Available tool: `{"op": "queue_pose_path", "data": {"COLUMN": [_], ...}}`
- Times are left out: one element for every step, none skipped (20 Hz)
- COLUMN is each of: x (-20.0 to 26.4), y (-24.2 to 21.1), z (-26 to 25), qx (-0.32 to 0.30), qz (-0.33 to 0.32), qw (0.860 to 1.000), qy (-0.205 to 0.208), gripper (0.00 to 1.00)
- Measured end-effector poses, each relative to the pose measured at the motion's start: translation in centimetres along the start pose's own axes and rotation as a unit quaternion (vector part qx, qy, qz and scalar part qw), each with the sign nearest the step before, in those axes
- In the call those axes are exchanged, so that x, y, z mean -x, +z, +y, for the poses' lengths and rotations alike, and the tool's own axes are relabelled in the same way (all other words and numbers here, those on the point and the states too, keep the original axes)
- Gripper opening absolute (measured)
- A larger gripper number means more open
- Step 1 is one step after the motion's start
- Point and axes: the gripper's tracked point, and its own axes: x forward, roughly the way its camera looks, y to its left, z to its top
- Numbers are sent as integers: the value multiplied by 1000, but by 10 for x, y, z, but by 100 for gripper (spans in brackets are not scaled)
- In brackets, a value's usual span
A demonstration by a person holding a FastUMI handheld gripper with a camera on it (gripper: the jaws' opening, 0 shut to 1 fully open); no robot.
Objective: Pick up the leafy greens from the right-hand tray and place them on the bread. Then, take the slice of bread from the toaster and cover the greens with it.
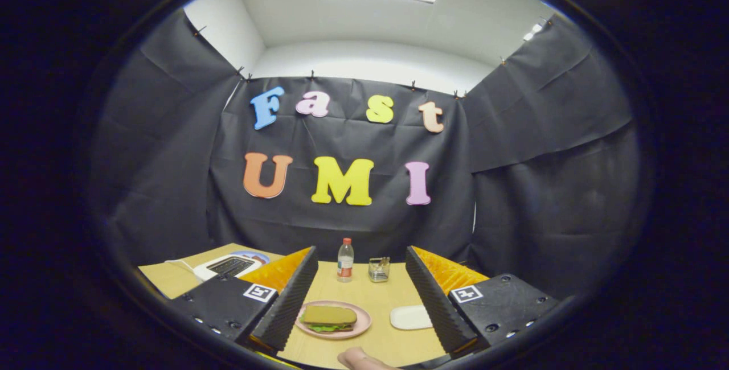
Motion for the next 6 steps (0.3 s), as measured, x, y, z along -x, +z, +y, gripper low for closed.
{"op": "queue_pose_path", "data": {"x": [3, 3, 3, 3, 2, 3], "y": [2, 4, 5, 5, 3, 4], "z": [-1, -2, -4, -3, -3, -1], "qx": [2, 5, 6, 5, 1, -2], "qz": [-2, -4, -3, -1, 2, 3], "qw": [1000, 1000, 1000, 1000, 1000, 1000], "qy": [-1, -4, -5, -5, -3, 0], "gripper": [95, 95, 95, 95, 95, 95]}}
